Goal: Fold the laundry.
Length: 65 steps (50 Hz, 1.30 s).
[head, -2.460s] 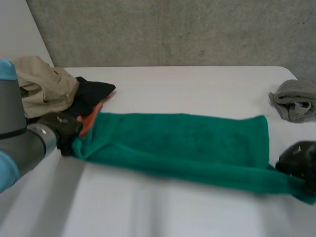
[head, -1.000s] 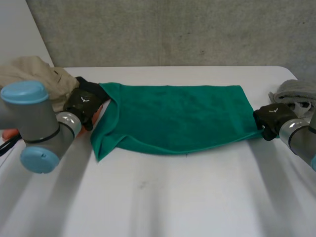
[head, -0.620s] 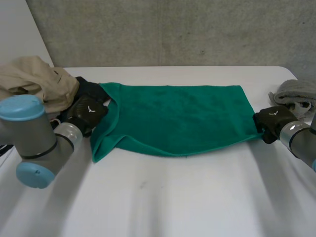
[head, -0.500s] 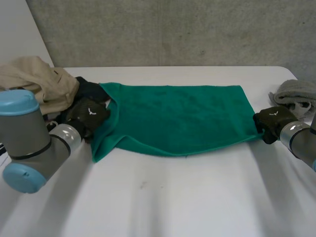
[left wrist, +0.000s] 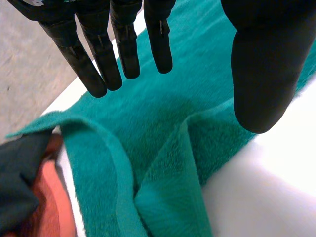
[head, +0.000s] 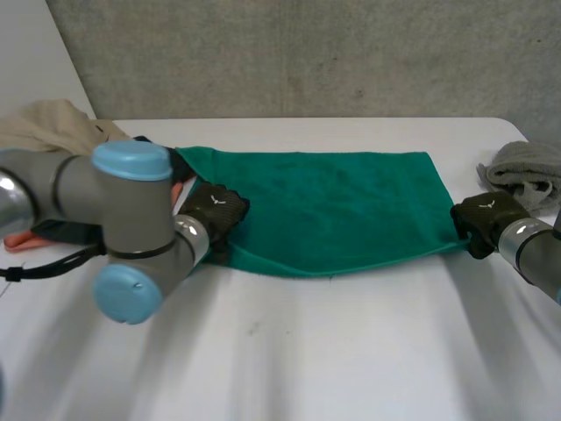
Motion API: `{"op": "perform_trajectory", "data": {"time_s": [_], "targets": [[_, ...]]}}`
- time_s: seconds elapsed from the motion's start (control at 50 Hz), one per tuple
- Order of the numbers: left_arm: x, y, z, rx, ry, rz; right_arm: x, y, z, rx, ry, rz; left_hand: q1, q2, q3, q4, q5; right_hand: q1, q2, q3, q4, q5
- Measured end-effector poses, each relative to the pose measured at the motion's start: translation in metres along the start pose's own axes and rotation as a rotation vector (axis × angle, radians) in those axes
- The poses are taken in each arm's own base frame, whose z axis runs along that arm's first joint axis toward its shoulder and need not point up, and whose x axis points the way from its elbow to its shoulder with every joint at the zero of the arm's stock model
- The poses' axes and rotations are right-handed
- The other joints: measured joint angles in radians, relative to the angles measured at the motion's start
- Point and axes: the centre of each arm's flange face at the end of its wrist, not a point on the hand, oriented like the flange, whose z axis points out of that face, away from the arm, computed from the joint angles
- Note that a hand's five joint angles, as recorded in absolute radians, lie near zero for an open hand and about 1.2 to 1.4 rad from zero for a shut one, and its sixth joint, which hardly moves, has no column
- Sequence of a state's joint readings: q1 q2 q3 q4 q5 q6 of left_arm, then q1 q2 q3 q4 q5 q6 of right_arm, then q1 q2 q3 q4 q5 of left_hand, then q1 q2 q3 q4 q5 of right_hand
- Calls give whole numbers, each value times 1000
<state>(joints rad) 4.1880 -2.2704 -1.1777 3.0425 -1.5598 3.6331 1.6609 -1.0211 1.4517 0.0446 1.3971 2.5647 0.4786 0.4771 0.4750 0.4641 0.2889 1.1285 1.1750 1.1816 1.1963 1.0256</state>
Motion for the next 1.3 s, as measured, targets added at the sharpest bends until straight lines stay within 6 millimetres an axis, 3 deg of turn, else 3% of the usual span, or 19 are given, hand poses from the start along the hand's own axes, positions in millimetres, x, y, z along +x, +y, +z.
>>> {"op": "perform_trajectory", "data": {"time_s": [0.34,0.44,0.52,0.6,0.7,0.88,1.02,1.1,1.2,1.3], "targets": [[7,15,34,-167,-148,47,10,-1,-2,12,8,11,12,15,14,37,37,0,0,0,0,0],[1,22,40,-195,-190,91,13,-2,-3,12,13,13,148,138,132,149,148,0,0,0,0,0],[-6,25,41,-215,-229,130,16,-3,-4,12,15,16,520,510,502,517,510,0,0,0,0,0],[-13,26,39,-222,-254,155,18,-4,-6,7,14,17,652,694,689,712,688,0,0,0,0,0],[-27,27,32,-234,-275,168,19,-6,-10,-9,5,15,652,714,708,730,692,0,0,0,0,0],[-57,21,-21,-229,-219,123,28,-19,-43,-80,-76,-63,652,715,708,730,702,0,0,0,0,0],[-48,42,-70,-382,-55,155,21,-18,-88,-221,-284,-190,652,715,708,730,702,0,0,0,0,0],[-38,54,-85,-472,34,193,9,-10,-108,-316,-455,-286,653,715,708,730,712,0,0,0,0,0],[-33,57,-83,-497,56,224,3,-4,-110,-358,-535,-342,653,715,708,730,712,0,0,0,0,0],[-42,39,-58,-426,-23,249,6,-4,-88,-346,-478,-350,654,715,708,730,712,0,0,0,0,0]]}}
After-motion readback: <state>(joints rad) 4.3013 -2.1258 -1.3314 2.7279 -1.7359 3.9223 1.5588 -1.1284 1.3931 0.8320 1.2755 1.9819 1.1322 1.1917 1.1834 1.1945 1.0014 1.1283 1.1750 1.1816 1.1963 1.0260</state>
